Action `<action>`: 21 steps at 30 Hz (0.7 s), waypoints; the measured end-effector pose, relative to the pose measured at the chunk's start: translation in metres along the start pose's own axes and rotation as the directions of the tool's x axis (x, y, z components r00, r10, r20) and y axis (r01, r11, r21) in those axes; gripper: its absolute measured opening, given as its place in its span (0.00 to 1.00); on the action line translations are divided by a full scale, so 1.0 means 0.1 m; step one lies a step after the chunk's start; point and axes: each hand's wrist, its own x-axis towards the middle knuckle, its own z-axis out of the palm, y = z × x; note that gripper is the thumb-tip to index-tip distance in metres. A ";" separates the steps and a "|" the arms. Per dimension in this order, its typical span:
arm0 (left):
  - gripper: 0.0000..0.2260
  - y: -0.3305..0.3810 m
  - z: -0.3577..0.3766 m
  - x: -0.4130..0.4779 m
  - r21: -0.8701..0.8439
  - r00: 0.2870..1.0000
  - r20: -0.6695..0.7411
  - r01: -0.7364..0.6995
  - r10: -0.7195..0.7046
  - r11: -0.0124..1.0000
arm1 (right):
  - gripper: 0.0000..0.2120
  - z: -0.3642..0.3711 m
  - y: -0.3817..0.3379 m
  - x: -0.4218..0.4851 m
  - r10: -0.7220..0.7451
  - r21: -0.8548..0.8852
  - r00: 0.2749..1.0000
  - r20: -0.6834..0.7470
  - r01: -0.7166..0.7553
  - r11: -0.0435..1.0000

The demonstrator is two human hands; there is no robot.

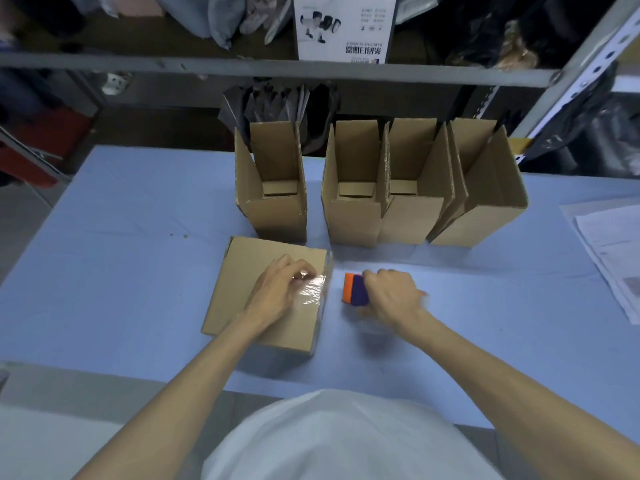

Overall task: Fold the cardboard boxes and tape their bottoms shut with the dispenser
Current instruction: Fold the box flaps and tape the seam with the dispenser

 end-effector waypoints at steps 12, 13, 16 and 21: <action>0.18 0.34 0.28 0.11 0.684 0.940 0.341 -0.239 -0.013 0.689 | 0.30 0.45 0.11 -0.15 0.279 0.267 0.957 -0.081 -0.249 0.931; 0.19 0.36 0.28 0.13 0.682 0.937 0.348 -0.232 -0.029 0.694 | 0.32 0.49 0.10 -0.15 0.279 0.262 0.957 -0.084 -0.249 0.932; 0.23 0.42 0.23 0.23 0.568 0.971 0.240 -0.136 -0.005 0.812 | 0.32 0.60 0.06 -0.12 0.246 0.224 0.964 -0.101 -0.219 0.950; 0.21 0.41 0.25 0.65 0.563 0.989 0.115 0.015 -0.097 0.826 | 0.35 0.75 0.07 -0.08 0.223 0.291 0.972 -0.077 -0.192 0.937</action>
